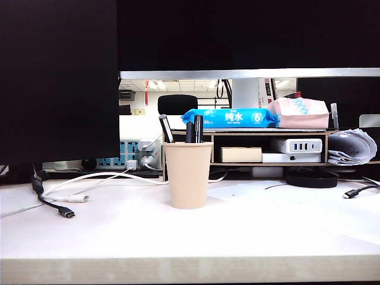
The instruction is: Pick up the marker from the paper cup and put it on the table.
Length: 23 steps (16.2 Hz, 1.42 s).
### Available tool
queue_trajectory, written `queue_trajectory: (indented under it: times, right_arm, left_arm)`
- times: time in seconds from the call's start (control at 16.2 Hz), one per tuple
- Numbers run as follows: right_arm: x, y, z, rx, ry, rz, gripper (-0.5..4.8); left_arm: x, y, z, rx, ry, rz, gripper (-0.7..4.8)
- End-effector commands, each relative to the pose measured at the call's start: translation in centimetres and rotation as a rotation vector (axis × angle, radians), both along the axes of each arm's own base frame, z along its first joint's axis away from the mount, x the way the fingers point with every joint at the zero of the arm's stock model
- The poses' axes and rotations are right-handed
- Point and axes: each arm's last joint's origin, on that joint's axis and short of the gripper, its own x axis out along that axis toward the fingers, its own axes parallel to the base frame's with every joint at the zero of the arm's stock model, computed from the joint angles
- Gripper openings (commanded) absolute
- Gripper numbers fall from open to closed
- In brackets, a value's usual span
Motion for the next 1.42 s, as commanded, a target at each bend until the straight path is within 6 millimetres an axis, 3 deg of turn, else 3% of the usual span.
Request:
queue_trajectory:
  times: [0.06,0.43,0.8,1.17,1.42]
  right_arm:
    - [0.0,0.0,0.1,-0.002,-0.015,0.002,-0.05]
    - [0.0,0.0,0.1,-0.002,-0.015,0.002,-0.05]
    - [0.0,0.0,0.1,-0.002,-0.015,0.002,-0.05]
    - [0.0,0.0,0.1,-0.002,-0.015,0.002,-0.06]
    - [0.0,0.0,0.1,-0.002,-0.016,0.002,-0.05]
  left_arm:
    - [0.0,0.0,0.2,0.005,-0.014,-0.002,-0.06]
    - [0.0,-0.1,0.2,0.005,-0.014,-0.008,-0.06]
    - [0.0,-1.3,0.2,0.004,-0.014,-0.138,-0.06]
    - [-1.5,-5.5,0.2,0.0,-0.015,-0.603,-0.06]
    - [-2.5,-6.8,0.2,-0.002,-0.016,-0.77,-0.05]
